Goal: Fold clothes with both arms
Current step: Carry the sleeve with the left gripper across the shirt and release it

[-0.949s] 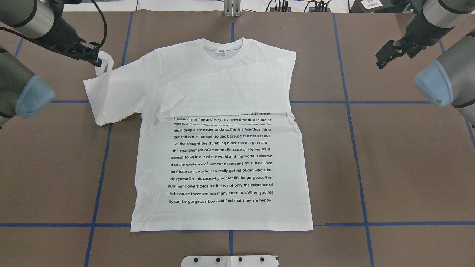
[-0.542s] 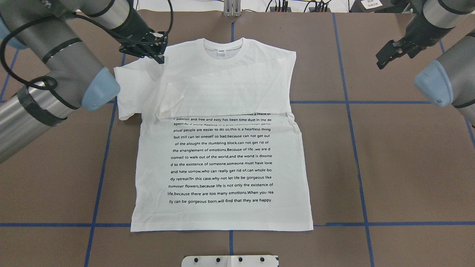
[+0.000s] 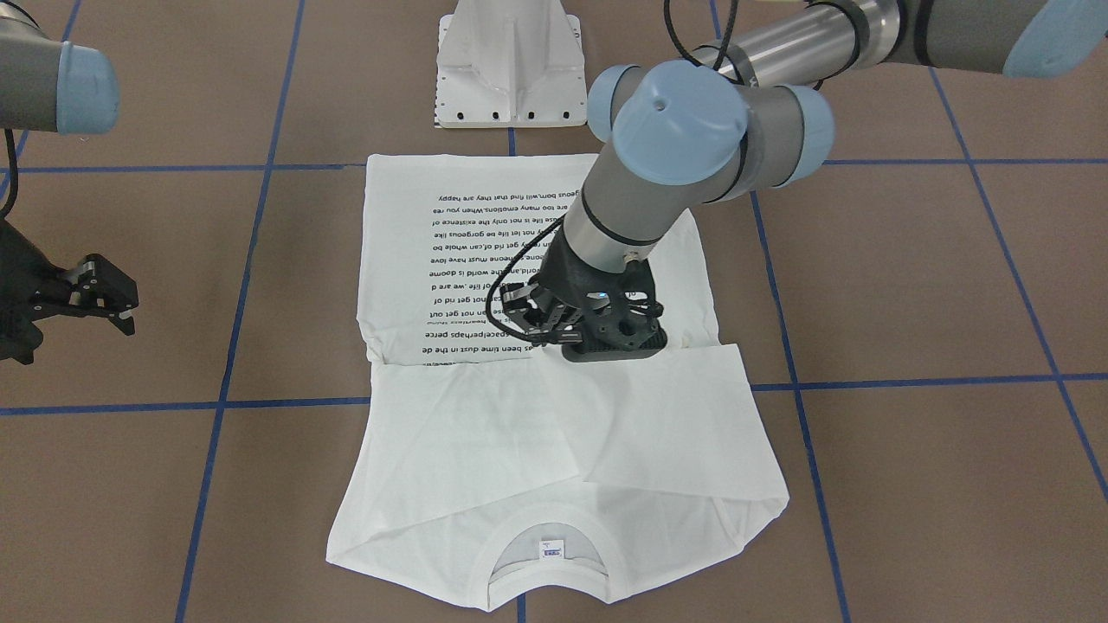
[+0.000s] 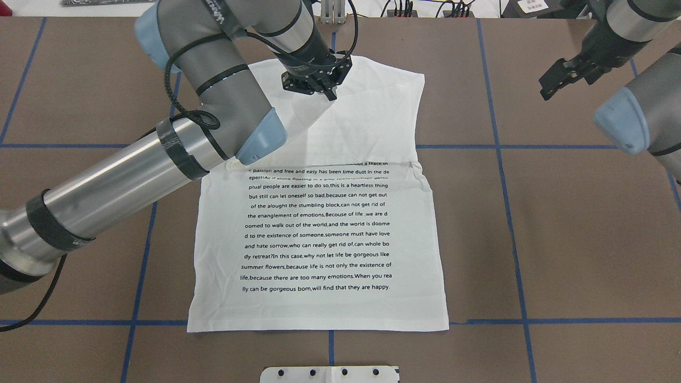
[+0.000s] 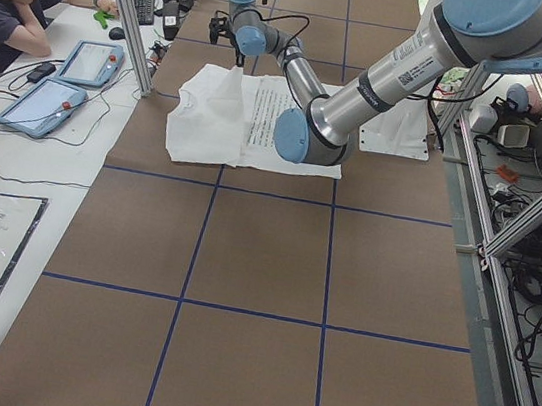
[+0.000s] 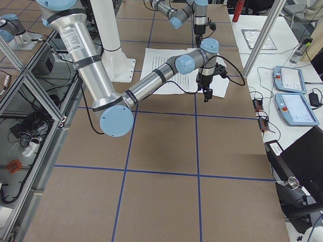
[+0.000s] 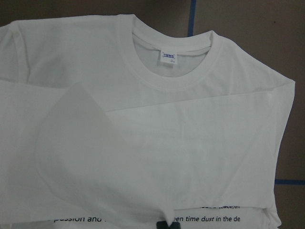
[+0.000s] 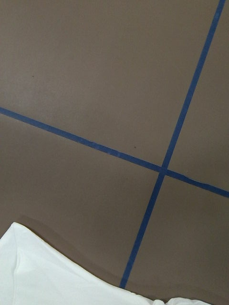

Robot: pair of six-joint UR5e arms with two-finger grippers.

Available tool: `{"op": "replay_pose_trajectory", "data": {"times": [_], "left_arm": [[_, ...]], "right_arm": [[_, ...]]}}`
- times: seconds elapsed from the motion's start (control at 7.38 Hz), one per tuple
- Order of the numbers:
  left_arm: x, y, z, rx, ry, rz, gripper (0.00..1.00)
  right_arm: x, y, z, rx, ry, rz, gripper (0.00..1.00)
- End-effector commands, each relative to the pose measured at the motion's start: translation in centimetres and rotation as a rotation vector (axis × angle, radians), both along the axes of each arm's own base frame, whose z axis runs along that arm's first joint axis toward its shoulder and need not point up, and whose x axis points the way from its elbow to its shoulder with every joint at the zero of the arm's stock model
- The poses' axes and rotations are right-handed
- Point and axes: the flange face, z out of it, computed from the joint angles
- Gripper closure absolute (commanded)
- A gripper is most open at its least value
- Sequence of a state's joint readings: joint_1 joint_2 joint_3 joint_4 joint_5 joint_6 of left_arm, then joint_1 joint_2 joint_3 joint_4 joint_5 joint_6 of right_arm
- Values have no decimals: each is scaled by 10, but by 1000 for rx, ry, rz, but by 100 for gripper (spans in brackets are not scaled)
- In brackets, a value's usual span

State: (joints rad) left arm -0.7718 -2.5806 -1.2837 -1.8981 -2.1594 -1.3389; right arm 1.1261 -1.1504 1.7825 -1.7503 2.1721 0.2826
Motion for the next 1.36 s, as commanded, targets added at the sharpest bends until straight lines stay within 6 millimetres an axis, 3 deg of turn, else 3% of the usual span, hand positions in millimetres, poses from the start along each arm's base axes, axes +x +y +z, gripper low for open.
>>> {"op": "replay_pose_trajectory", "data": {"times": [0.0, 0.27, 0.41, 0.54, 0.68, 0.95, 1.08, 1.22], "left_arm": [[63, 40, -8, 75, 46, 37, 100], [110, 88, -6, 119, 52, 78, 100], [125, 99, 2, 121, 38, 81, 100], [130, 102, 8, 135, 59, 86, 16], [138, 114, 28, 137, 104, 75, 0], [133, 111, 32, 137, 90, 70, 0], [126, 100, 34, 151, 65, 69, 0], [107, 79, 46, 161, 37, 85, 0]], "right_arm": [[0, 0, 0, -1, 2, 0, 0], [1, 0, 2, -4, 2, 1, 0], [0, 0, 2, -5, 2, 1, 0], [0, 0, 2, -3, 1, 0, 0], [0, 0, 3, -6, 3, 1, 0], [-2, 0, 1, -7, 1, 1, 0], [-11, 0, -2, -19, -8, 19, 0], [-42, 8, -12, -40, -35, 43, 0]]}}
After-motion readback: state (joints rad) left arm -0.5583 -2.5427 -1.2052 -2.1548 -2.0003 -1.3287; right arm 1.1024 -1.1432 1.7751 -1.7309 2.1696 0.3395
